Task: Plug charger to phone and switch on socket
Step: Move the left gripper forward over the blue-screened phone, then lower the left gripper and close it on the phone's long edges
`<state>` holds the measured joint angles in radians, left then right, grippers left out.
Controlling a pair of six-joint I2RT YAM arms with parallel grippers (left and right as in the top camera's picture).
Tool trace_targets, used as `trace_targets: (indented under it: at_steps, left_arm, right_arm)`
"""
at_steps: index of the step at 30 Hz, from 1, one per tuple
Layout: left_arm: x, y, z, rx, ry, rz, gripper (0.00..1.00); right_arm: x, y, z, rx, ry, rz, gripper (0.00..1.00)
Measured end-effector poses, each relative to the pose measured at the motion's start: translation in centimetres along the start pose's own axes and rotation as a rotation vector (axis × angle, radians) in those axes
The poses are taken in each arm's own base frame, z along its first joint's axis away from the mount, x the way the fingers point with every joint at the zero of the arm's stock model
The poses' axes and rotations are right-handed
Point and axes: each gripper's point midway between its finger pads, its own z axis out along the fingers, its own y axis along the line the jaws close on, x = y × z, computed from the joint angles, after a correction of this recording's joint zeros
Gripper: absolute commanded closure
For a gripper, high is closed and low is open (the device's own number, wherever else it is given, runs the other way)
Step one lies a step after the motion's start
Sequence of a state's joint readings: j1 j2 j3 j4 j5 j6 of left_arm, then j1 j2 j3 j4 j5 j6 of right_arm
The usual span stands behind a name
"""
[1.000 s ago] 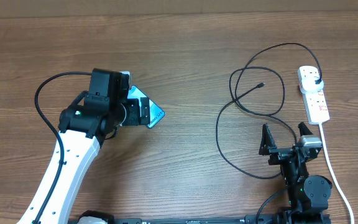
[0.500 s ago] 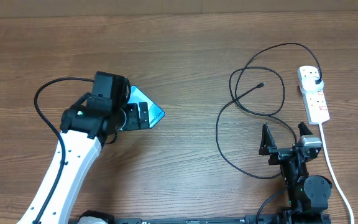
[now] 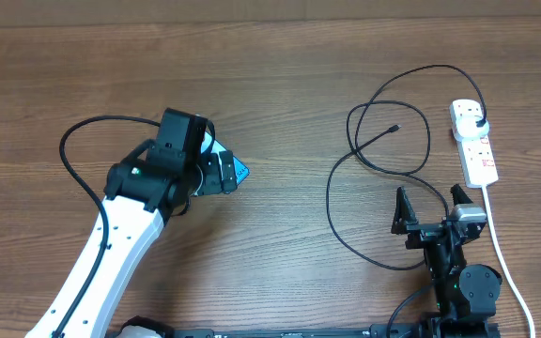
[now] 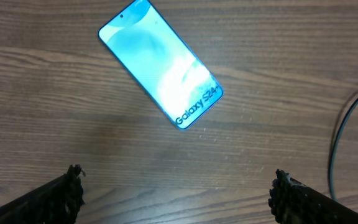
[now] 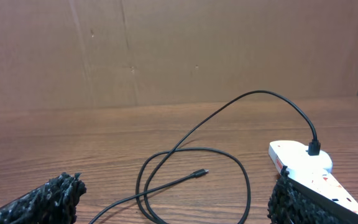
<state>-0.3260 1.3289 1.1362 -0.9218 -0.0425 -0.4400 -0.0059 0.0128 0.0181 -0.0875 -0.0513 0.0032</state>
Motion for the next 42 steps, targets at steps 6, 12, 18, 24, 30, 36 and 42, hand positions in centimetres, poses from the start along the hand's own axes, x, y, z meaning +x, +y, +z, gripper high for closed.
trace_targets:
  at_steps: [6, 12, 18, 24, 30, 36, 42]
  left_arm:
    - [-1.4, -0.3, 0.7, -0.063, 0.07, -0.053, 0.0]
    - [-3.8, -1.0, 4.0, -0.128, 0.113, -0.152, 0.0]
    - [-3.0, -1.6, 6.8, -0.12, 0.184, -0.177, 0.0]
    - [-2.1, -1.8, 8.3, -0.124, 0.239, -0.222, 0.0]
    - [-2.1, -2.0, 8.1, -0.132, 0.239, -0.326, 0.0]
    - [-3.7, -2.6, 7.3, -0.114, 0.198, -0.376, 0.0]
    - [-4.8, -2.5, 6.3, -0.122, 0.172, -0.405, 0.0]
  right_arm:
    - [0.0, 0.0, 0.0, 0.0, 0.0, 0.0, 0.0]
    - [0.0, 0.0, 0.0, 0.0, 0.0, 0.0, 0.0]
    - [0.0, 0.0, 0.0, 0.0, 0.0, 0.0, 0.0]
    - [0.0, 0.0, 0.0, 0.0, -0.001, 0.0, 0.0]
    - [0.0, 0.0, 0.0, 0.0, -0.001, 0.0, 0.0]
    - [0.0, 0.0, 0.0, 0.0, 0.0, 0.0, 0.0]
    - [0.0, 0.0, 0.0, 0.0, -0.001, 0.0, 0.0]
